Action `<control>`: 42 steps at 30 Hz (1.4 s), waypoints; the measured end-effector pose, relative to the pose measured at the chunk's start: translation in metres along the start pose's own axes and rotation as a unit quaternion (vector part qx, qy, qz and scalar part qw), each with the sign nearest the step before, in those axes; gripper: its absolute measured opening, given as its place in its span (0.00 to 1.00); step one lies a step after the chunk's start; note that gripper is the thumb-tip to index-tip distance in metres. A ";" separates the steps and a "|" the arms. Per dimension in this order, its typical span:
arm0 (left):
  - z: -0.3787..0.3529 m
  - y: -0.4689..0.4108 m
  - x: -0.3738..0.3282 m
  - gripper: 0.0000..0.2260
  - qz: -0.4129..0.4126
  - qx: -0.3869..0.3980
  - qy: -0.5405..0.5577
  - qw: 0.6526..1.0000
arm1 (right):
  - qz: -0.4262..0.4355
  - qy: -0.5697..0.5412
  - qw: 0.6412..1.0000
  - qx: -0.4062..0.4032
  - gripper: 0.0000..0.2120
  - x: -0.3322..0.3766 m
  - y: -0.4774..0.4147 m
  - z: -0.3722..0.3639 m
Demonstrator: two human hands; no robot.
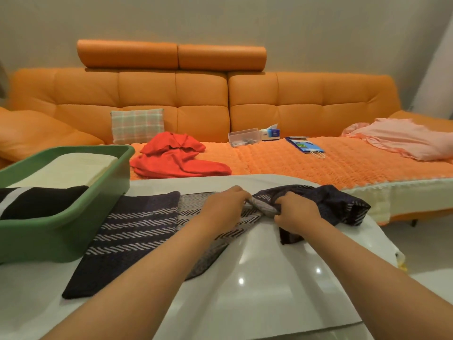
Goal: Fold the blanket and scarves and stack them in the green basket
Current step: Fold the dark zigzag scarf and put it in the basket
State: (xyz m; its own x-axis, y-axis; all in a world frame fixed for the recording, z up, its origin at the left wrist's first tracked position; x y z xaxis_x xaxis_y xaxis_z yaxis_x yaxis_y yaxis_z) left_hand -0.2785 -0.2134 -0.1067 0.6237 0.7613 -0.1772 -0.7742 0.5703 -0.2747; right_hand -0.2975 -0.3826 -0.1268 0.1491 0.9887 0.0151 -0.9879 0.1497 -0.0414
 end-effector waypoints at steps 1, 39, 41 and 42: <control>-0.004 -0.013 0.006 0.20 0.010 0.009 -0.010 1.000 | -0.007 -0.005 1.000 0.009 0.15 -0.005 -0.006 -0.001; -0.050 -0.029 0.007 0.06 -0.024 -0.060 -0.167 0.984 | 0.033 0.196 0.979 0.036 0.27 -0.052 -0.050 -0.032; -0.050 -0.029 0.015 0.04 0.027 -0.045 -0.154 0.987 | 0.044 0.216 0.975 0.029 0.24 -0.043 -0.054 -0.030; -0.051 -0.029 0.020 0.06 0.049 -0.033 -0.162 0.985 | 0.061 0.209 0.976 0.009 0.22 -0.034 -0.056 -0.028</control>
State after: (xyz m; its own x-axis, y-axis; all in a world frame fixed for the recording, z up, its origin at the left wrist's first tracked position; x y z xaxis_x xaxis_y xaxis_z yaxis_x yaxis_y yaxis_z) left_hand -0.2382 -0.2309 -0.1502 0.4708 0.8763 0.1022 -0.8138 0.4761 -0.3331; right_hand -0.2461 -0.4242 -0.1525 0.0314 0.9166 -0.3986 -0.9994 0.0346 0.0008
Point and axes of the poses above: each hand's wrist, its own y-axis away from the middle knuckle, its own z-axis out of the back of the hand, x = y × z, the point moved 8 cm from there along -y, towards the middle knuckle, and after that the axes turned 1 degree about x, right-handed, at the moved point
